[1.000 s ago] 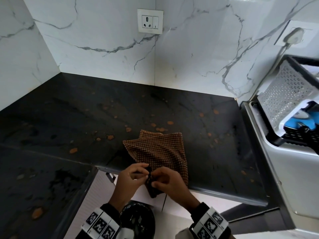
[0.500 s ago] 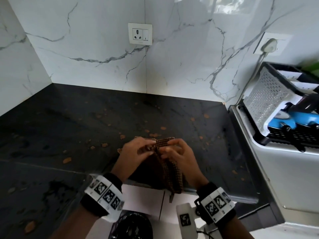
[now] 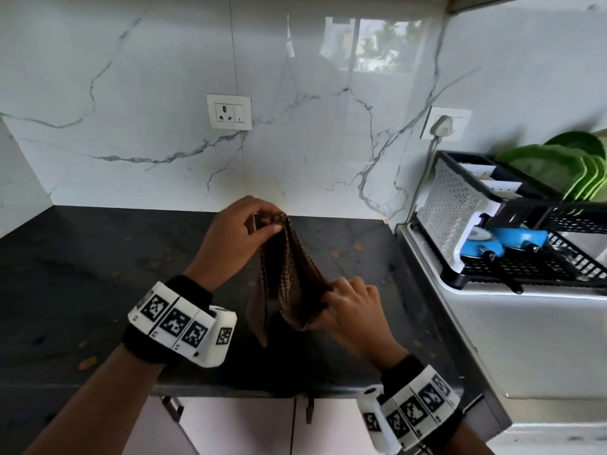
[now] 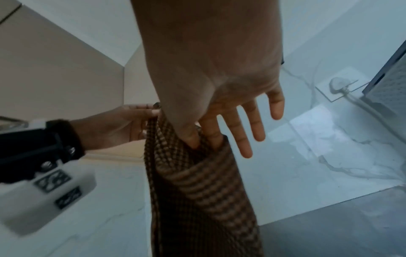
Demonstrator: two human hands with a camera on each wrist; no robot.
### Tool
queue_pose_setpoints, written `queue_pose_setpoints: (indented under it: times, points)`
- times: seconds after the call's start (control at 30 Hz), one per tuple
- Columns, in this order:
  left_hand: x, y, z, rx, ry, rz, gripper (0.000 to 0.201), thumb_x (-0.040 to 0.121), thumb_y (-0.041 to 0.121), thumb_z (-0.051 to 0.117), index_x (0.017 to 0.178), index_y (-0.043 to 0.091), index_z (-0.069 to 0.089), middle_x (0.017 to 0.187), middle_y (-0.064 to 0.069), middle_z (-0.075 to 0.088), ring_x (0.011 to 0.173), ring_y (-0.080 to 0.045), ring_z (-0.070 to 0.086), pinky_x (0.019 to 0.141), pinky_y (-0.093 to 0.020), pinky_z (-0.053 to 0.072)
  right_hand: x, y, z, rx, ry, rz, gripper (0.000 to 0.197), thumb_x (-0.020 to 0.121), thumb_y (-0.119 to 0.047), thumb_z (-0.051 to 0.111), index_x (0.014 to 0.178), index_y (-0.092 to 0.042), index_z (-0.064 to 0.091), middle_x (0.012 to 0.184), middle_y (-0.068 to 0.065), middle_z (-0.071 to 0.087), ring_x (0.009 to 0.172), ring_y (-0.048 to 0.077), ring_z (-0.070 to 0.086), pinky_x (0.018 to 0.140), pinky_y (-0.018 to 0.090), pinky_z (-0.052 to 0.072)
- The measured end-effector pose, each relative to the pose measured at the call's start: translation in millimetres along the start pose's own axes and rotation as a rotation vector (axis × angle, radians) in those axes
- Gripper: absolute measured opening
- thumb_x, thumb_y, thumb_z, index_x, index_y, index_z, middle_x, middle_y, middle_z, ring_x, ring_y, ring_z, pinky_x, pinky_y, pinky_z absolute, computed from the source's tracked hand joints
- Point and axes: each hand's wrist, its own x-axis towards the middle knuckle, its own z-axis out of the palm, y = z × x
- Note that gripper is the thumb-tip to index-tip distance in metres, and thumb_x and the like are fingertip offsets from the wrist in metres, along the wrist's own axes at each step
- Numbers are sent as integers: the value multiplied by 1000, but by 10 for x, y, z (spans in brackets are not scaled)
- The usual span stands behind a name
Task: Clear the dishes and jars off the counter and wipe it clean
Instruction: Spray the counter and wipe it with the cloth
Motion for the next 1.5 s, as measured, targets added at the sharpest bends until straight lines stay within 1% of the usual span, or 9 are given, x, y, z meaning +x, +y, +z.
queue_pose_setpoints:
  times: [0.1,0.23,0.47,0.67,0.77,0.9,1.03,1.23,1.5]
  points:
    - [70,13,-98,-28,53,9,31,79,13,71,87,40,58,83,25,60,60,-2,46,58,-7,37,122,138,-182,-79,33,165,41,77,-48,45,49,-22,63,63,-7,59,63,23,57,60,32,42]
    - [73,76,-164,-100,50,1,30,80,15,71,87,41,58,83,31,61,61,-3,47,57,-14,40,159,281,-300,13,6,80,4,66,-25,73,65,-26,69,63,-8,60,63,20,56,67,34,36]
    - [44,59,-213,-103,-24,-15,30,82,13,68,86,40,57,78,35,59,61,-1,44,57,-10,37,149,243,-556,-193,-417,-112,22,94,-24,48,107,-20,65,106,3,47,106,25,41,89,38,26]
    - [35,-69,-244,-137,-67,-32,35,85,13,65,100,43,58,89,36,59,65,4,47,61,-5,38,253,398,-918,-191,-650,-83,24,95,-28,45,115,-26,59,106,-7,33,111,16,30,102,37,20]
    - [81,-137,-241,-170,-90,-69,32,86,13,63,98,43,59,87,33,61,67,1,50,61,-8,40,236,620,-1054,224,-571,-129,17,89,-21,50,100,-28,61,108,-4,42,107,16,38,100,38,31]
    - [165,-222,-195,-211,-114,-101,29,86,10,63,93,39,58,82,34,62,70,7,54,62,-13,41,203,790,-1294,758,-289,10,17,87,-2,48,88,-15,58,96,7,50,92,2,51,80,13,43]
    - [266,-296,-46,-257,-162,-141,24,86,12,63,89,35,58,78,28,64,72,8,54,72,-19,44,308,949,-1290,993,-107,213,22,84,8,38,83,-7,54,85,9,56,85,15,55,81,24,47]
    - [510,-371,202,-205,-135,-175,12,87,14,62,91,24,58,89,15,59,71,15,53,68,-3,40,595,1087,-1195,962,-5,384,21,80,7,35,86,-3,52,82,10,56,77,16,54,72,26,46]
    - [94,-256,128,-194,-132,-115,17,79,20,70,87,33,62,86,18,64,79,3,58,75,-6,44,214,1136,-1136,739,-30,165,15,70,-1,54,74,-16,56,77,3,55,71,5,50,67,17,39]
